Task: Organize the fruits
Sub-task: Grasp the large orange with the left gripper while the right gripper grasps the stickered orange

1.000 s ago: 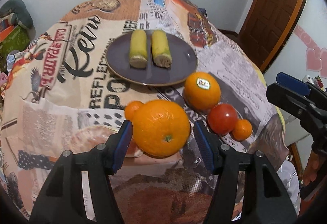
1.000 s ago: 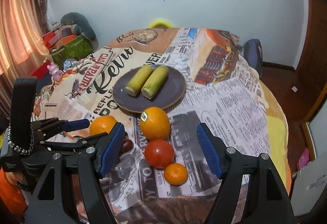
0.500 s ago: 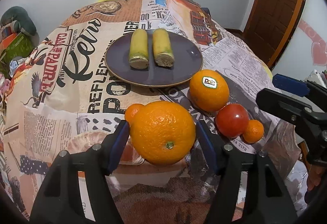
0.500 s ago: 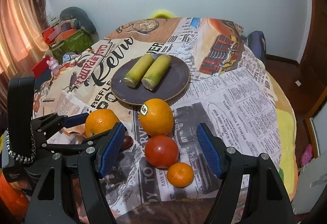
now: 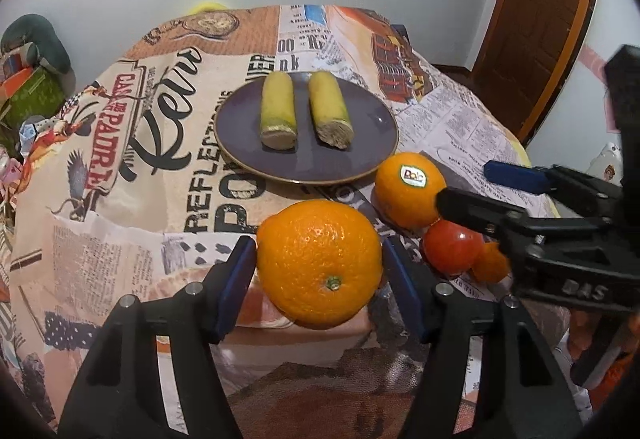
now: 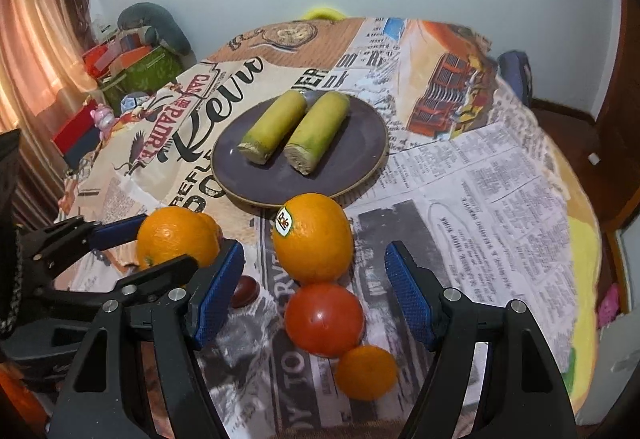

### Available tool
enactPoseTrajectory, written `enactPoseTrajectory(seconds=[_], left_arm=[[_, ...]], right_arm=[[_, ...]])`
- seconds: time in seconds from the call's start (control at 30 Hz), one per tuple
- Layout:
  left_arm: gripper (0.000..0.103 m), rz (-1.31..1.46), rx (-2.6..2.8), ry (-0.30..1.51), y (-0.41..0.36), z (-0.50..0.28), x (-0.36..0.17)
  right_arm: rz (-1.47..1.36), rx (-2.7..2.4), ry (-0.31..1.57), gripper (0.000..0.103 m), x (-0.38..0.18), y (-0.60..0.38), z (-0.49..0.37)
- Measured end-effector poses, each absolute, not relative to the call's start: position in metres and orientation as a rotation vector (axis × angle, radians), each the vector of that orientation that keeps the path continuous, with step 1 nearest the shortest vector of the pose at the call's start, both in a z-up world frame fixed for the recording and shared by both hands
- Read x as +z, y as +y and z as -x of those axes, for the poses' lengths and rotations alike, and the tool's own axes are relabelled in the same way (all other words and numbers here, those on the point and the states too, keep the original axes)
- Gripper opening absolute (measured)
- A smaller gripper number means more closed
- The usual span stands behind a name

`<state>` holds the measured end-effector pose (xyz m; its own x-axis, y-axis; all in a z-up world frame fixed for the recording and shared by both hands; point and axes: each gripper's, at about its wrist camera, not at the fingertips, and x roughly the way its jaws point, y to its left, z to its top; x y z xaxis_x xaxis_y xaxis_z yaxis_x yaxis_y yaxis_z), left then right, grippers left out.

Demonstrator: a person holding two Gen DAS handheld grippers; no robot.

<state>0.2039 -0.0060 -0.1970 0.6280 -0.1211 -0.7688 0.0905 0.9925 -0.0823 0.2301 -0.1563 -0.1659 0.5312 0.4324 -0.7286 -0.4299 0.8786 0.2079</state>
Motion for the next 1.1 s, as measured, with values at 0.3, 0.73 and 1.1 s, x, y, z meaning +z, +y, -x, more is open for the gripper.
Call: enactPoseTrajectory(seconds=[0.3, 0.73, 1.1], left_arm=[[0.064, 0.099, -0.095, 0.865, 0.018, -0.208, -0.192], [0.064, 0.095, -0.062, 0.826, 0.026, -0.21, -0.182], [0.064, 0.122, -0.051, 0.777, 0.033, -0.211, -0.162]], right_arm=[[0.012, 0.522, 0.913, 0.07, -0.184, -0.146, -0.245], [0.039, 0.529, 0.91, 0.05, -0.192, -0.139, -0.252], [-0.007, 0.533, 0.846, 0.049, -0.166, -0.148, -0.245]])
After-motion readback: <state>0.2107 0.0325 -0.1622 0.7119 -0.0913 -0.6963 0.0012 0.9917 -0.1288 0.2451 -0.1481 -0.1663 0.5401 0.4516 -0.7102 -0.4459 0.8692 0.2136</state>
